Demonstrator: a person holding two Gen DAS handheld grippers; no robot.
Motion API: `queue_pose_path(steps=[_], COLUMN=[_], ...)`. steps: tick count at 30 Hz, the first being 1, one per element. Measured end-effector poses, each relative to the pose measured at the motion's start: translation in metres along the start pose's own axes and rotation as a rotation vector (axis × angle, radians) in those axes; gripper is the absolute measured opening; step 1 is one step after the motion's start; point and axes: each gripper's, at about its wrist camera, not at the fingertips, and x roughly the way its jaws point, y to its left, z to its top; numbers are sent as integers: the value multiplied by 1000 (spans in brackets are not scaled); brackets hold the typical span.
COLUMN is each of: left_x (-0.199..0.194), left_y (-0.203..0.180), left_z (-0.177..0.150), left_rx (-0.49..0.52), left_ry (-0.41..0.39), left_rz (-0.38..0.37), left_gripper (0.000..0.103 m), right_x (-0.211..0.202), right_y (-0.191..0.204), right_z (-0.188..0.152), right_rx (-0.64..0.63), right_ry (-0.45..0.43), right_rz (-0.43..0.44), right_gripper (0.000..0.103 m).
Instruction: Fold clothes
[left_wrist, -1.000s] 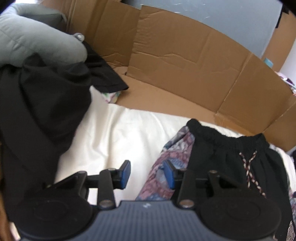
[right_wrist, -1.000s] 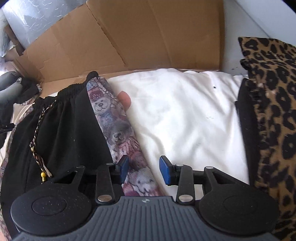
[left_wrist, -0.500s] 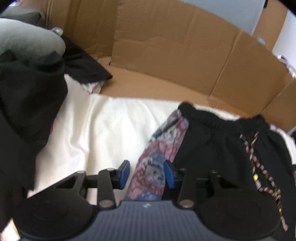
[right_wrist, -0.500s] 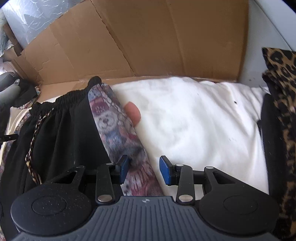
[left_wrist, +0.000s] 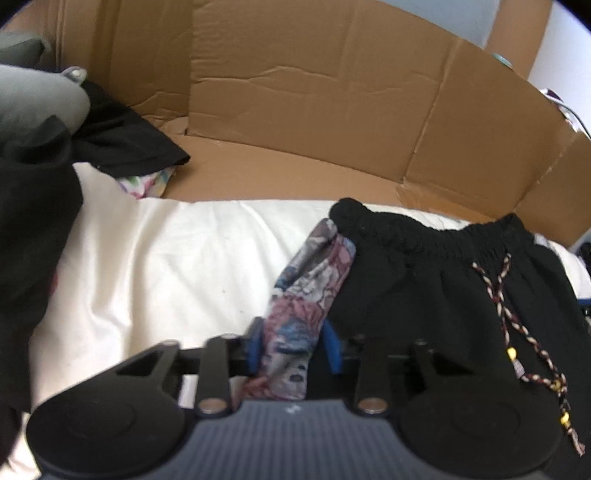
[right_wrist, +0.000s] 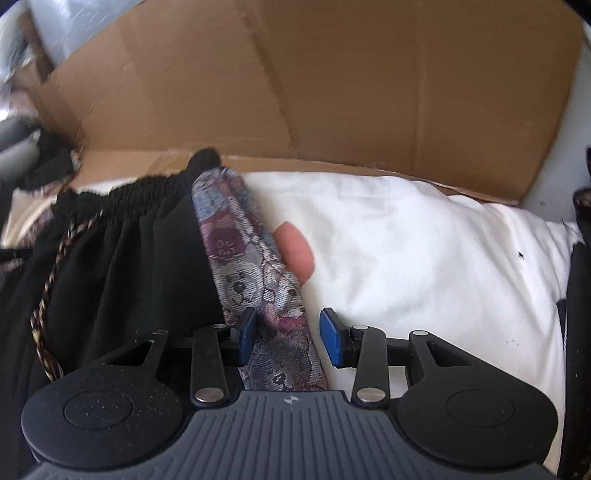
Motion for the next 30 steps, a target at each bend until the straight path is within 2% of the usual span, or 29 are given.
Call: queue_pose_path(steps=[1,2,3,5,9,11,13,14,16,18,20,25,30], left_x=[0,-1,-1,-2,-3,2,6,6,0,-10,-19,-38,-36], left_y=[0,0,-1,-2,-5,-5,-1,1,3,1,-3,-22,-53], left_z=[1,1,2,3,4,4,6,8,12,13,14,12,9], left_rx=[1,11,22,42,83,97,72,47,-14,-32,-37,-32,37], left_ry=[-3,-10,-17,-30,-57,-43,-20,-13,-20,-48,-72,-105,-72], left_rz=[7,20,34,61,115,133,135,137,139,122,119,84,-9], left_gripper=[12,10,9,7,7,13,20,28,38,42,49,50,50], right_x=[0,-1,-1,-3,-9,-9,-9,-9,-10,-19,-28,-43,-30], right_y=[3,6,8,10,5,3,1,1,-2,-7,-6,13,46], right_z=[0,0,0,2,5,5,6,6,7,9,11,15,14], right_rx=[-22,-42,-58,-66,-55,-44,-33,-27,-5,28,33,-5,-60], right_ry=[0,2,5,6,-27,-29,-27,-25,-29,-56,-89,-159,-126], right_rz=[-2,-5,-11,-28,-94,-107,-113,-116,-117,-115,-118,-55,29], right_gripper=[23,14,10,6,5,5,7,9,15,31,35,35,35])
